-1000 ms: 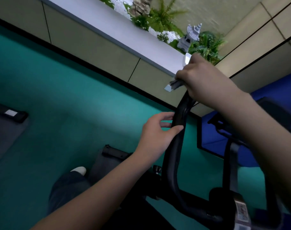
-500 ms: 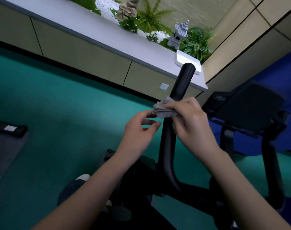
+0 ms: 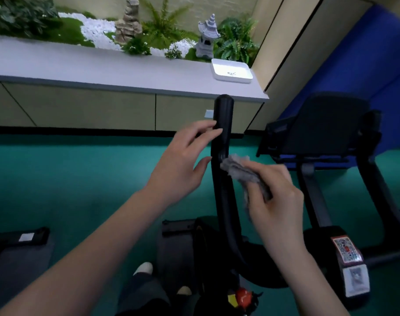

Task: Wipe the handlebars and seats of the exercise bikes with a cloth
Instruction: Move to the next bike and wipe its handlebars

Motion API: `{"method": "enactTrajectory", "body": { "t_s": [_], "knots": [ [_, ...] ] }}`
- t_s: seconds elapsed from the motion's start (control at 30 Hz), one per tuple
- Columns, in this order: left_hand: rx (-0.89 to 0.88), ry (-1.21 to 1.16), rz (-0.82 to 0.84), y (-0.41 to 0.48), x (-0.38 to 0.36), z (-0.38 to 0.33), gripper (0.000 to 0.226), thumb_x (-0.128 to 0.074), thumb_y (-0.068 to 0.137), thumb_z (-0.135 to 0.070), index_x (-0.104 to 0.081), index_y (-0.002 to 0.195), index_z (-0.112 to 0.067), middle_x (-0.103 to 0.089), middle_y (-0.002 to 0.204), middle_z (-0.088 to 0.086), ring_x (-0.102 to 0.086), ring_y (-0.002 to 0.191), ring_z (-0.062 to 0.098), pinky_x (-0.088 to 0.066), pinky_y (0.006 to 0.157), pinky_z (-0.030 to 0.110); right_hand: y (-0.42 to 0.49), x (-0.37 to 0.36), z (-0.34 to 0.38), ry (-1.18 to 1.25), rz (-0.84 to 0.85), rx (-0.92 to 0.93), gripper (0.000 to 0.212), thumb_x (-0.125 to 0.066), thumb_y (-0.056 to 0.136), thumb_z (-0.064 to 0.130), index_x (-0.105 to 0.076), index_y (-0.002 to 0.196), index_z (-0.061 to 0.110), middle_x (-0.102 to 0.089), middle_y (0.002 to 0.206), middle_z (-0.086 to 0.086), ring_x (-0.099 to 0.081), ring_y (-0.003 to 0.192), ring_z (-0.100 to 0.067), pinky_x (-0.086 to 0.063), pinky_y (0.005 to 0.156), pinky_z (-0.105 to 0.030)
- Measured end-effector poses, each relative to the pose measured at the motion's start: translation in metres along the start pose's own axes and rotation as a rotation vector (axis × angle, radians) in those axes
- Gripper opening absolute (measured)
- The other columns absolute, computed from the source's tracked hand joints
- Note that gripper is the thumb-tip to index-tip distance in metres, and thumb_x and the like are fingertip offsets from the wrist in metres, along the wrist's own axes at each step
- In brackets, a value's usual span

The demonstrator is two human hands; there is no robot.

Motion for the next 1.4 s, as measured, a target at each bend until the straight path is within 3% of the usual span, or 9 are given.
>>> {"method": "enactTrajectory", "body": {
  "t_s": [0.13,0.23,0.4,0.53,0.77,0.9,1.07,1.27,1.4],
  "knots": [
    [-0.302,0.249,0.182,0.010,-0.007,-0.009,0.048,-0.066,0.078,-0.003,-0.056,0.126,-0.003,-0.047,0.139,0.013,-0.043,0.129,0.031,-0.036,0.104,0.043,0.013,-0.019,-0.002,-0.032,-0.001,-0.111,0.036,-0.061,0.081,-0.013,-0.068,0.110,0.006,-0.055,0.090,0.013,-0.057,0.089,-0.023,-0.040,0.080,-0.007],
    [-0.441,0.360,0.264,0.013,-0.010,-0.007,0.044,-0.065,0.083,-0.014,-0.057,0.126,-0.007,-0.045,0.143,0.009,-0.039,0.133,0.027,-0.030,0.105,0.041,-0.002,-0.019,-0.008,-0.025,0.001,-0.192,0.037,-0.061,0.080,-0.012,-0.069,0.110,0.010,-0.051,0.086,0.026,-0.058,0.085,-0.020,-0.038,0.077,-0.002],
    [-0.579,0.386,0.308,0.023,-0.011,-0.005,0.044,-0.068,0.085,-0.026,-0.059,0.125,-0.009,-0.048,0.141,0.009,-0.041,0.132,0.028,-0.031,0.105,0.042,-0.001,-0.008,-0.023,-0.022,-0.118,-0.346,0.027,-0.060,0.085,-0.004,-0.070,0.104,0.012,-0.049,0.074,0.025,-0.059,0.079,-0.019,-0.037,0.069,-0.001],
    [-0.597,0.332,0.310,0.026,-0.011,-0.001,0.042,-0.067,0.086,-0.027,-0.060,0.123,-0.009,-0.049,0.139,0.009,-0.042,0.131,0.028,-0.033,0.102,0.042,0.007,-0.024,-0.017,-0.007,-0.045,-0.346,0.028,-0.061,0.084,-0.004,-0.070,0.104,0.013,-0.048,0.075,0.027,-0.058,0.082,-0.020,-0.039,0.071,-0.007],
    [-0.592,0.234,0.297,0.028,-0.012,0.003,0.042,-0.064,0.087,-0.033,-0.061,0.122,-0.010,-0.051,0.136,0.008,-0.041,0.131,0.025,-0.032,0.103,0.039,-0.044,-0.004,-0.024,-0.043,0.012,-0.456,0.033,-0.065,0.080,-0.007,-0.070,0.100,0.019,-0.060,0.086,0.017,-0.058,0.083,0.000,-0.038,0.070,-0.003],
    [-0.616,0.200,0.326,0.026,-0.013,0.001,0.046,-0.067,0.084,-0.037,-0.061,0.122,-0.012,-0.054,0.134,0.005,-0.040,0.131,0.024,-0.028,0.103,0.037,-0.022,-0.003,-0.012,-0.093,-0.094,-0.400,0.032,-0.064,0.081,-0.006,-0.070,0.102,0.018,-0.061,0.092,0.023,-0.057,0.087,-0.005,-0.039,0.076,-0.006],
    [-0.653,0.111,0.406,0.021,-0.019,-0.006,0.038,-0.062,0.083,-0.037,-0.066,0.113,-0.014,-0.060,0.124,-0.001,-0.045,0.129,0.022,-0.024,0.103,0.034,-0.013,-0.027,0.008,-0.130,-0.007,-0.290,0.034,-0.062,0.079,-0.012,-0.070,0.103,0.011,-0.066,0.104,0.006,-0.054,0.094,-0.020,-0.038,0.086,-0.013],
    [-0.651,0.022,0.403,0.020,-0.020,-0.007,0.040,-0.068,0.081,-0.044,-0.068,0.109,-0.015,-0.062,0.118,-0.001,-0.047,0.125,0.023,-0.024,0.104,0.034,-0.056,-0.004,0.010,-0.034,0.040,-0.401,0.035,-0.062,0.077,-0.012,-0.071,0.097,0.016,-0.068,0.101,0.012,-0.059,0.098,-0.013,-0.045,0.086,-0.021],
    [-0.656,-0.033,0.423,0.011,-0.023,-0.011,0.039,-0.067,0.083,-0.045,-0.068,0.108,-0.015,-0.063,0.114,-0.002,-0.051,0.120,0.021,-0.023,0.104,0.033,-0.051,0.013,-0.020,-0.028,-0.130,-0.609,0.026,-0.060,0.086,0.004,-0.068,0.098,0.025,-0.067,0.090,0.012,-0.062,0.086,-0.005,-0.046,0.076,-0.020]
  ]
}}
Point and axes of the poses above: each hand's wrist, its own y-axis towards the middle knuckle, its own x-axis out of the back of the hand, z = x × y, the point moved 9 cm from there along y, towards the middle knuckle
